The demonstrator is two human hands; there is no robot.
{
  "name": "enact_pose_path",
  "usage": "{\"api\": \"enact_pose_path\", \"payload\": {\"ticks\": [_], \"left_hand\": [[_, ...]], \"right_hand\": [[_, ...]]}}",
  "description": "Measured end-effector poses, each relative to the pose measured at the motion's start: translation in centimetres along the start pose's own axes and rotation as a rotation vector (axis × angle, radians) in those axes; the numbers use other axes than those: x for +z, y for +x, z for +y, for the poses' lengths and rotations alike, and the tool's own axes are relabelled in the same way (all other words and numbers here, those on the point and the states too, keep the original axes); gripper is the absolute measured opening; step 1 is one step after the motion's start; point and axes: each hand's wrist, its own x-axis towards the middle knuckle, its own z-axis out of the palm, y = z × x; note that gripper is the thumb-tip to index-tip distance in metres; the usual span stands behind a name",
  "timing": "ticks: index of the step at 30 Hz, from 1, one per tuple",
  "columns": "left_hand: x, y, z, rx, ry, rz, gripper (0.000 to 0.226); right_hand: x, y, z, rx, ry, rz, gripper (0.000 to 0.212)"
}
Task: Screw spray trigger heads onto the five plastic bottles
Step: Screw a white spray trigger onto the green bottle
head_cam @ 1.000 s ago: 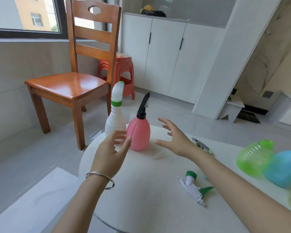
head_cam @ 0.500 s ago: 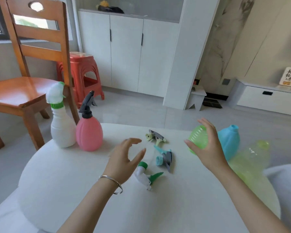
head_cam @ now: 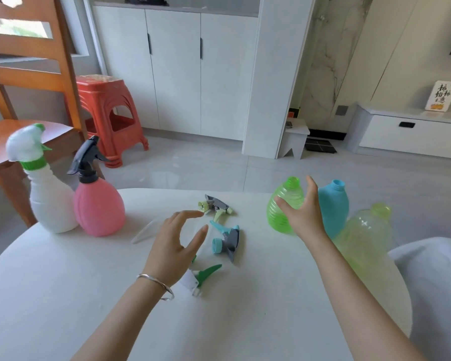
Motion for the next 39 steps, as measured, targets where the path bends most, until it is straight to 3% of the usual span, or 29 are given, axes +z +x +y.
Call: {"api": "enact_pose_path", "payload": {"ticks": [10, 14, 19, 23, 26, 34, 39], "left_hand": [[-0.6, 0.4, -0.5, -0.035, -0.044, -0.002, 0.041], [-0.6, 0.3, -0.5, -0.019, -0.044, -0.008, 0.041], [-0.5, -0.4, -0.2, -0.007, -0.077, -0.056, 0.046], [-0.5, -1.3, 0.3, -0.007, -0.177, -0.089, 0.085], [-1.0, -1.9, 0.7, 0.012, -0.225, -0.091, 0.103], [-4.3, -3.0, -0.4, 0.026, -0.183, 0.001, 0.080], [-7.9, -3.9, -2.7, -0.048, -0.163, 0.103, 0.080]], "right_hand": [[0.9, 0.5, 0.6, -0.062, -0.144, 0.008, 0.070], [1.3, -0.5, 0.4, -0.015, -0.166, -0.101, 0.080], [1.2, -2.1, -2.6, -0.067, -0.060, -0.043, 0.079], [2.2, -5.2, -6.3, -0.038, 0.280, -0.235, 0.068], [3.4, -8.0, -7.7, 0.008, 0.403, -0.365, 0.073], [4.8, -10.8, -6.3, 0.019, 0.410, -0.635, 0.068], [5.0, -11.4, -4.1, -0.157, 0.014, -0.736, 0.049]]}}
